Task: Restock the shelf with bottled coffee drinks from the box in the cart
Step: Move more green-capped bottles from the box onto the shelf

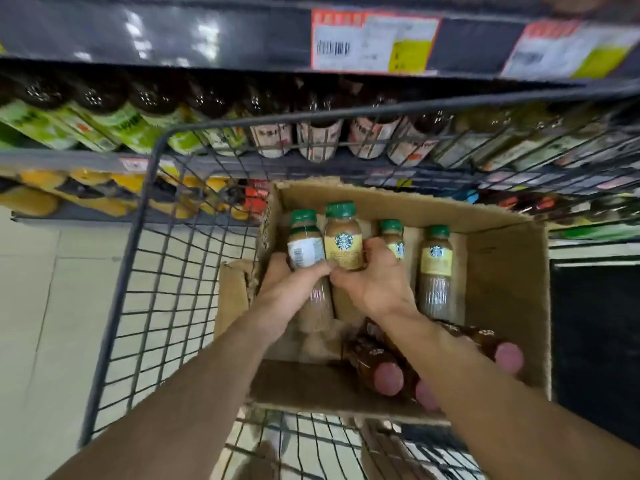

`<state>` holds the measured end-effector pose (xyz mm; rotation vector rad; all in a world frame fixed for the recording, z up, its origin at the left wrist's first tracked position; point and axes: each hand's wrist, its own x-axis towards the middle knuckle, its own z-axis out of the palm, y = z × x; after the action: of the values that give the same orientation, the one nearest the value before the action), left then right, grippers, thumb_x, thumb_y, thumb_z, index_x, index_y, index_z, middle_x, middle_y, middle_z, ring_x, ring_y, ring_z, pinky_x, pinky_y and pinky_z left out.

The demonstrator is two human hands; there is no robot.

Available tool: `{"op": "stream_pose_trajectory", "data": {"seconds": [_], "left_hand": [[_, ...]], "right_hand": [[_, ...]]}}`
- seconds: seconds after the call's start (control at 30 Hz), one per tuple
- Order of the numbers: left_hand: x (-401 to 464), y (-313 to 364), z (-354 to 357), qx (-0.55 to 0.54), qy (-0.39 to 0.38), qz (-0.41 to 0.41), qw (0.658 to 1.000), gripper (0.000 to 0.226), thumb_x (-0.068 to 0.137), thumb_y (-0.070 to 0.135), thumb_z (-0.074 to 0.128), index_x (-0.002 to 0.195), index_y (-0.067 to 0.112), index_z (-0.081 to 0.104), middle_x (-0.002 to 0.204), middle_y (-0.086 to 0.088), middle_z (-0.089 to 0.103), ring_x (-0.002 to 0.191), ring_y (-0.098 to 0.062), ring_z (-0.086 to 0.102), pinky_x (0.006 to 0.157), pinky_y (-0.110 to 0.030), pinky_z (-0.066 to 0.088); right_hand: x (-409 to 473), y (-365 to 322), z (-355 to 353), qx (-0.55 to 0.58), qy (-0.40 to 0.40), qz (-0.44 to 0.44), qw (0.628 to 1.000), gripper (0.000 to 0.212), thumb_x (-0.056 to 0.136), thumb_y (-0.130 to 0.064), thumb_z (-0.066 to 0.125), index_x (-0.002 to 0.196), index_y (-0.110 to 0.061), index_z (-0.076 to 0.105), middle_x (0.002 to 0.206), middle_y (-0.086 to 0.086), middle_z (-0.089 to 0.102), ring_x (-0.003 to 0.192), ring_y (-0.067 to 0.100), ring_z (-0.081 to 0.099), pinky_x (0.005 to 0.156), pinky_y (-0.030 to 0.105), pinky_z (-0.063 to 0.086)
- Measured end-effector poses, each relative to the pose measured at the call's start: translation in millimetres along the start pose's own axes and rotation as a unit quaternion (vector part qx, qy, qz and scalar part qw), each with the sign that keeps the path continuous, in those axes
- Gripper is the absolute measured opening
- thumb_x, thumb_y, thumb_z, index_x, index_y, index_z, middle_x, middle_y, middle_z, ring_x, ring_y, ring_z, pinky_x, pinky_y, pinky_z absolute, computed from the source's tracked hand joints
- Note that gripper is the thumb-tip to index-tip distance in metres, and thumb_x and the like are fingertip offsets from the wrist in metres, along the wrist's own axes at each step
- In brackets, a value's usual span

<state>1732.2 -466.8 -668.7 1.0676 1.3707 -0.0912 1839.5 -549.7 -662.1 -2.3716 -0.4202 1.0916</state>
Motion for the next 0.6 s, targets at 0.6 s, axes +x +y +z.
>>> {"op": "stream_pose_trajectory", "data": {"seconds": [0.6], "left_hand": [[-242, 207, -132, 0.011, -0.030, 0.294, 0.955, 0.095, 0.038, 0.059, 0.091, 0.113, 0.018, 0.049, 0.105, 0.002, 0.068, 0.094, -0.007, 0.066, 0.084, -0.030, 0.052]], "right_hand": [[-220, -219, -136, 0.121, 0.185, -0.241, 0.945, 0.041, 0.065, -0.049, 0.074, 0.099, -0.034, 0.058, 0.086, -0.020, 0.071, 0.079, -0.006, 0.065, 0.074, 0.028, 0.055]]}}
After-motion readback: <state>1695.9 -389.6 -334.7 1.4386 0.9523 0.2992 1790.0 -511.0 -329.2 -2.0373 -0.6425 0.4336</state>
